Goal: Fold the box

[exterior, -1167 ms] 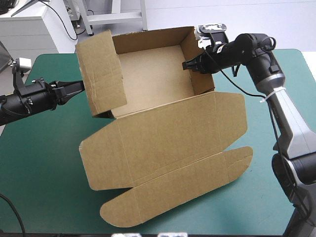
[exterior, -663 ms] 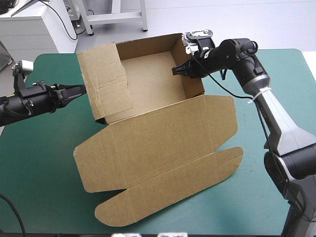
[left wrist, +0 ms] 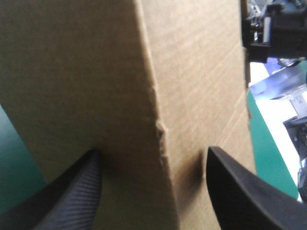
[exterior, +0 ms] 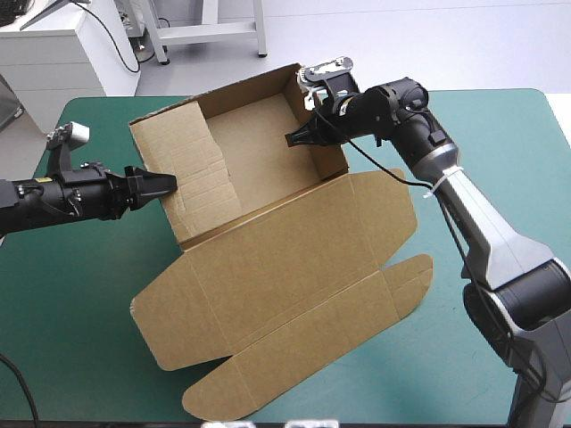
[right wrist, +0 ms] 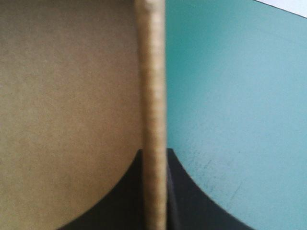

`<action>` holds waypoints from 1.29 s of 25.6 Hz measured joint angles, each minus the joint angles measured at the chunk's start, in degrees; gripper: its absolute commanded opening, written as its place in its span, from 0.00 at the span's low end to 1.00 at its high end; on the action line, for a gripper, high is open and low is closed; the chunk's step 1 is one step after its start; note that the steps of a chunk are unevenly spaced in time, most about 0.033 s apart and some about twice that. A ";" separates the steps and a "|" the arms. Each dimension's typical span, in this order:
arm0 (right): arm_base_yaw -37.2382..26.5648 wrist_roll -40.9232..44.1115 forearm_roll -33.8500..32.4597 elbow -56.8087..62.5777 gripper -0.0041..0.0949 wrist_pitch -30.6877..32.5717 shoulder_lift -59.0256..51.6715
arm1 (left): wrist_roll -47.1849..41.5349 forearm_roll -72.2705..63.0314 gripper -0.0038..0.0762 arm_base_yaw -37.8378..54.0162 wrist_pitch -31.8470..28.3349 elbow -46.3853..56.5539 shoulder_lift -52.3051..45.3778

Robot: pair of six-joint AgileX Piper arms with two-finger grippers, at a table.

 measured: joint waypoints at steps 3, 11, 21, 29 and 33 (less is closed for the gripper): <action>2.15 0.60 -4.49 0.00 0.03 -0.37 0.00 | -2.15 5.52 0.59 -2.45 -1.23 0.00 0.00; 6.81 3.09 -11.42 0.00 0.03 -1.65 0.00 | -16.07 20.11 0.57 -6.96 -3.86 0.00 0.00; 8.50 4.15 -9.87 0.00 0.03 -2.47 0.00 | -36.54 32.79 0.57 -11.72 -5.15 0.00 0.00; 8.50 5.97 -10.79 0.00 0.03 0.50 0.00 | -39.99 34.75 0.04 -12.36 -5.65 0.00 0.06; 8.40 6.95 -13.40 -0.05 0.03 2.44 -0.10 | -38.49 38.54 0.04 -16.69 -10.23 0.05 0.24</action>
